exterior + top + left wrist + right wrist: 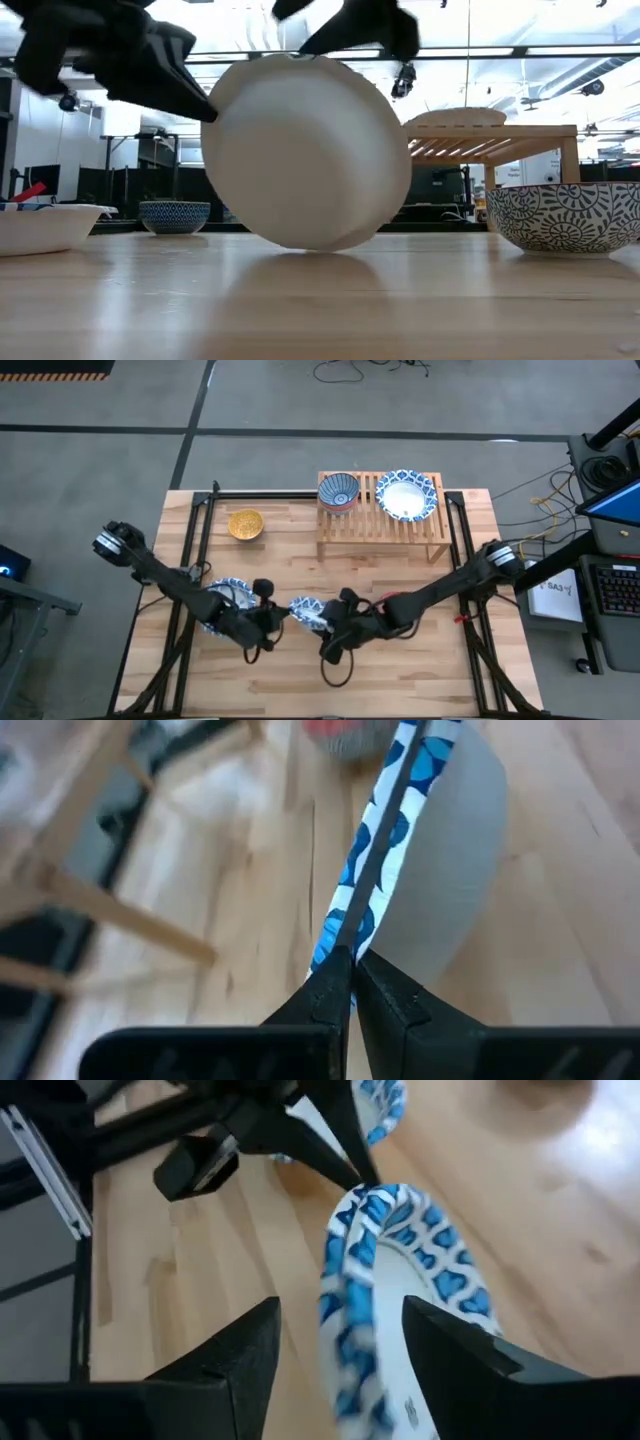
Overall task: Place and stack bowls onto a shelf
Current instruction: Stack the white patterned bowl on top of the white patterned bowl on the shelf
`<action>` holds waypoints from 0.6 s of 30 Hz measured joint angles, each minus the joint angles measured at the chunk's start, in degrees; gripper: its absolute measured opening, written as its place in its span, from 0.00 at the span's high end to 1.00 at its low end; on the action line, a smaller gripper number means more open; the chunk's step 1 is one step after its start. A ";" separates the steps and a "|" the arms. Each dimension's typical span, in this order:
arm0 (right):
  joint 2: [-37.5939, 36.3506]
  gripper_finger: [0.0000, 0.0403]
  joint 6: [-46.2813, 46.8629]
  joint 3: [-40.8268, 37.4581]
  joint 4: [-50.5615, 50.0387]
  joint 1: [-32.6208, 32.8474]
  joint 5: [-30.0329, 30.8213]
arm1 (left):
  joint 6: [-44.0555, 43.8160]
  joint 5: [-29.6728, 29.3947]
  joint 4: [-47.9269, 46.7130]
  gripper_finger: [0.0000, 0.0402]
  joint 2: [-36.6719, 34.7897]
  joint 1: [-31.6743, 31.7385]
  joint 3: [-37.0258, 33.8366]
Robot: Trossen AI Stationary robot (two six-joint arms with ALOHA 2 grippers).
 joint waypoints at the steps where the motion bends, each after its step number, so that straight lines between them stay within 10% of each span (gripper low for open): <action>1: -1.10 0.50 0.04 0.00 -0.91 0.02 0.83 | -1.93 0.60 -3.20 1.00 -0.83 0.33 1.04; 8: -6.23 0.50 -2.32 -0.49 -5.16 0.40 5.45 | -3.60 5.88 -8.88 1.00 -8.43 3.85 7.84; 13: -6.92 0.50 -2.80 -1.33 -4.91 0.42 5.68 | -9.69 21.02 -11.17 1.00 -11.96 11.26 8.80; 18: -5.09 0.50 -2.14 -2.62 -5.16 0.54 5.63 | -9.25 20.95 -12.72 1.00 -11.23 12.71 7.74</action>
